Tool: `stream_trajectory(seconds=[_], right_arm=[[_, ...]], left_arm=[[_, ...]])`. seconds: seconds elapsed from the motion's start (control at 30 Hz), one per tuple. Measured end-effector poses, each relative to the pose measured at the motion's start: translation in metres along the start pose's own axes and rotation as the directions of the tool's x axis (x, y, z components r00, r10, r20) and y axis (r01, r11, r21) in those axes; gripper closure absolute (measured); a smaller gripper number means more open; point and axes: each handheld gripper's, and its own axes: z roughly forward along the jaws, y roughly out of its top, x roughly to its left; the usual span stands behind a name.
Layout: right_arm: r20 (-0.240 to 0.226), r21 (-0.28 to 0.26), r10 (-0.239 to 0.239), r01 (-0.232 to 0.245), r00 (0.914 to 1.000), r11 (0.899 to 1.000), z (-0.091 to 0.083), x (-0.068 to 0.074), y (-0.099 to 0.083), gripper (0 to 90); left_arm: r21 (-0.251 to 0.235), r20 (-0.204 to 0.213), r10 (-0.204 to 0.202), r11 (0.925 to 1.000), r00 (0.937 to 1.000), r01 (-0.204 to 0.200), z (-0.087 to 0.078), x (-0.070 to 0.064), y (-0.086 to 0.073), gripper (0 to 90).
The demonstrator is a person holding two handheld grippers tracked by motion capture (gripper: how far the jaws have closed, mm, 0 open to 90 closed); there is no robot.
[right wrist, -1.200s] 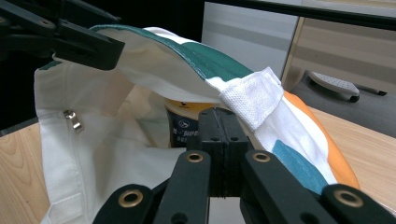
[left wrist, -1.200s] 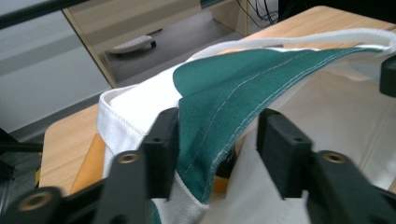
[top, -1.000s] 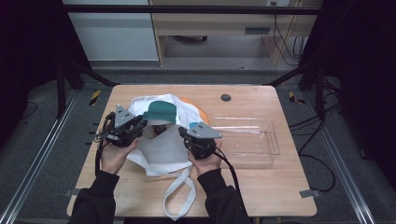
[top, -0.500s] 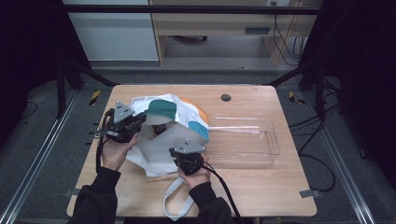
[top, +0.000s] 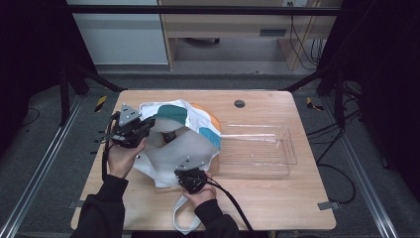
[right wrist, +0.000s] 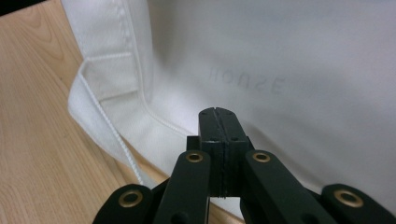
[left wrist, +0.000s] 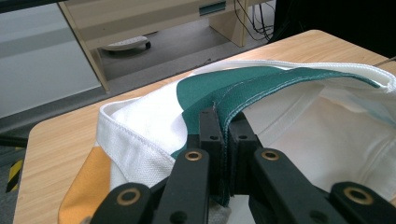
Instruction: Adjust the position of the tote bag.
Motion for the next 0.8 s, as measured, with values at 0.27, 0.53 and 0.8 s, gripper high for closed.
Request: stream_trajectory(seconds=[0.27, 0.53, 0.8], right_arm=[[-0.001, 0.023, 0.001, -0.001, 1.0000, 1.000, 0.003, 0.001, -0.002, 90.0], [0.012, 0.060, -0.013, 0.012, 0.9998, 0.998, 0.006, 0.002, -0.004, 90.0], [0.020, 0.087, -0.016, 0.014, 0.9997, 0.996, 0.007, 0.002, -0.005, 90.0]], left_arm=[[-0.006, 0.002, -0.020, 0.9998, 0.9998, 0.020, 0.006, 0.006, 0.009, 86.8], [-0.005, 0.002, -0.042, 0.9991, 0.9991, 0.042, 0.011, 0.012, 0.020, 87.0], [-0.003, -0.003, -0.046, 0.9989, 0.9989, 0.046, 0.016, 0.016, 0.029, 87.0]])
